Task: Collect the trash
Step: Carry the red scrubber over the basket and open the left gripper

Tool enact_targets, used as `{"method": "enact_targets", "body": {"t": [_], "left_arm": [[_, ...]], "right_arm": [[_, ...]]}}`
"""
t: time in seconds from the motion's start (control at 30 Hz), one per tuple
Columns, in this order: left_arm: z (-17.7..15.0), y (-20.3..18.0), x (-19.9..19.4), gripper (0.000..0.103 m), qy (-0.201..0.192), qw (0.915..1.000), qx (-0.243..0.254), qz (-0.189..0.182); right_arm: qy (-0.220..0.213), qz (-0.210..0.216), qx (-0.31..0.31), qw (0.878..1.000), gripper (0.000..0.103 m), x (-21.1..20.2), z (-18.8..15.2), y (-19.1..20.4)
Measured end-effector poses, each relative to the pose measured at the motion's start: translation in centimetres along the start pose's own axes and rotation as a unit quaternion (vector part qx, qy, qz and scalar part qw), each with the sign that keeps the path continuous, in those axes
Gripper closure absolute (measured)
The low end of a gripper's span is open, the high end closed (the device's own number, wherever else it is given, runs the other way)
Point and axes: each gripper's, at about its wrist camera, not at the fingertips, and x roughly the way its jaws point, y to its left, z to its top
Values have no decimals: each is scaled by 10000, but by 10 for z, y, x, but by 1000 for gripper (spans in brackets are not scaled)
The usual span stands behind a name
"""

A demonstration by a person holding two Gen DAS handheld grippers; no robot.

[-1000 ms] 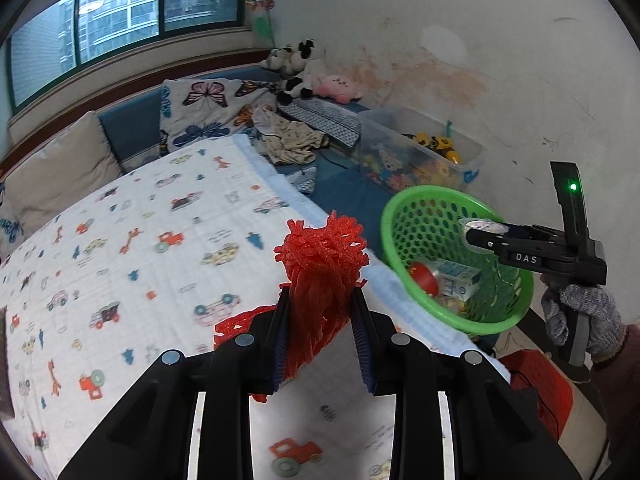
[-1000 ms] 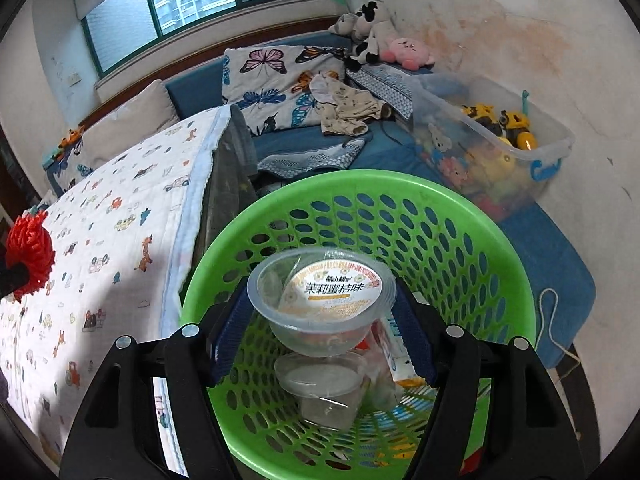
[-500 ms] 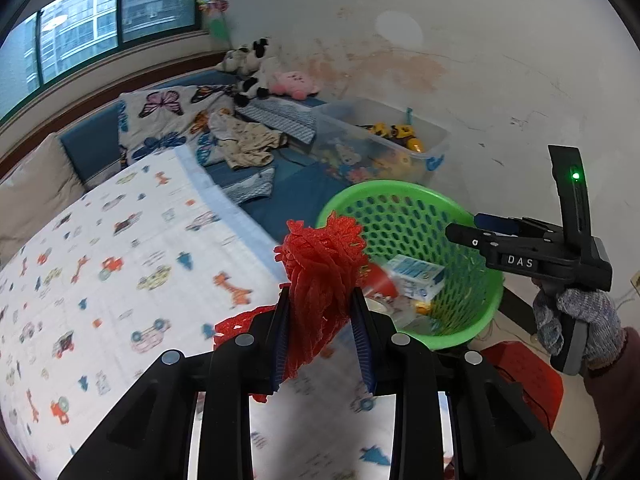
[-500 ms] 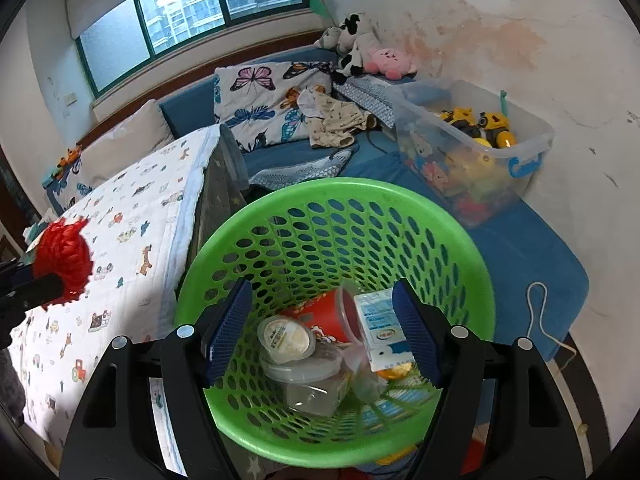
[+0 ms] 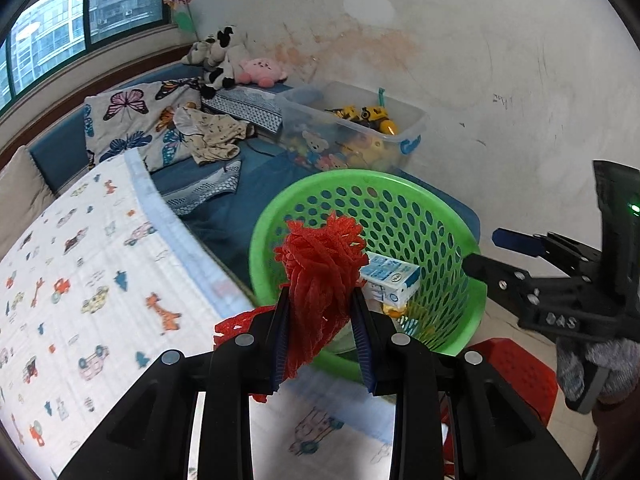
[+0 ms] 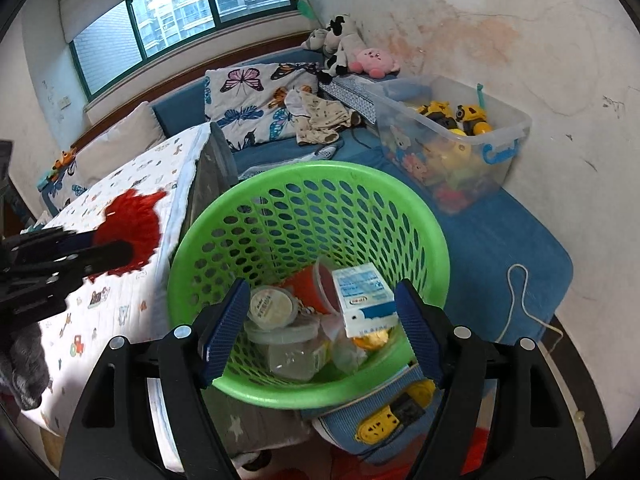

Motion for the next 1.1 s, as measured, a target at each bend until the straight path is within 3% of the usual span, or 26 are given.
{"method": "enact_targets", "body": {"t": [0.47, 0.77, 1.1], "left_arm": [[11, -15, 31, 68, 204, 9998, 71, 18], [11, -11, 35, 44, 183, 9997, -153, -110], [-3, -2, 11, 34, -37, 9995, -300, 15]], "right_arm": [[-29, -37, 112, 9999, 26, -3, -17, -6], [1, -25, 226, 9997, 26, -5, -24, -10], [89, 135, 62, 9999, 24, -8, -35, 8]]}}
